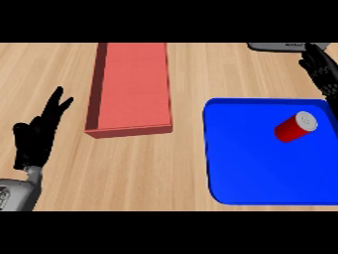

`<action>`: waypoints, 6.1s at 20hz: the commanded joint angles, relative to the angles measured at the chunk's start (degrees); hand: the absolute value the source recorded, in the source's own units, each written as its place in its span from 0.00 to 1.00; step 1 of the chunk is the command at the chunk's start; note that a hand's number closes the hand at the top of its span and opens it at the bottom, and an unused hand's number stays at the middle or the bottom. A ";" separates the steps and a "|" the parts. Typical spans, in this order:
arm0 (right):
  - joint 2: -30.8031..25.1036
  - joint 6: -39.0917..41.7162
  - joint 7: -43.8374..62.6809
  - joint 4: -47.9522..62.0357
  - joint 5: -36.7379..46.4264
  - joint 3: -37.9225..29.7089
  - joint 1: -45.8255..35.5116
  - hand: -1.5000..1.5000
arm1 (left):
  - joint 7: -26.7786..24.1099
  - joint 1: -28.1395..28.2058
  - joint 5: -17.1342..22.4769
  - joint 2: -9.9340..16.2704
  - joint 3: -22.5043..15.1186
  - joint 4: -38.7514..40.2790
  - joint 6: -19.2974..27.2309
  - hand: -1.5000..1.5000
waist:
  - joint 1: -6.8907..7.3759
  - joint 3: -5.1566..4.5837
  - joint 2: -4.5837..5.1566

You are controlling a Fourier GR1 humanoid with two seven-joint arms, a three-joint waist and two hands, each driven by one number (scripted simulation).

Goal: Pick the can from the tray and place it in the cardboard box

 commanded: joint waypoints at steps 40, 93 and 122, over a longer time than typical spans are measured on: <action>-14.69 20.06 -45.34 58.25 42.49 19.02 -23.12 0.00 | -0.29 0.38 -8.32 7.72 6.96 8.20 -1.28 0.50 | 0.76 1.15 -0.54; -0.08 -1.55 -39.42 54.60 58.51 7.68 -19.09 1.00 | 0.04 1.85 -19.29 -1.91 13.36 6.56 -3.57 0.50 | -0.90 1.13 -0.82; 18.72 2.08 -53.51 81.41 49.78 -3.47 -64.83 1.00 | 1.19 -3.01 -18.88 -0.61 12.61 7.05 -7.33 0.50 | 4.22 1.07 0.72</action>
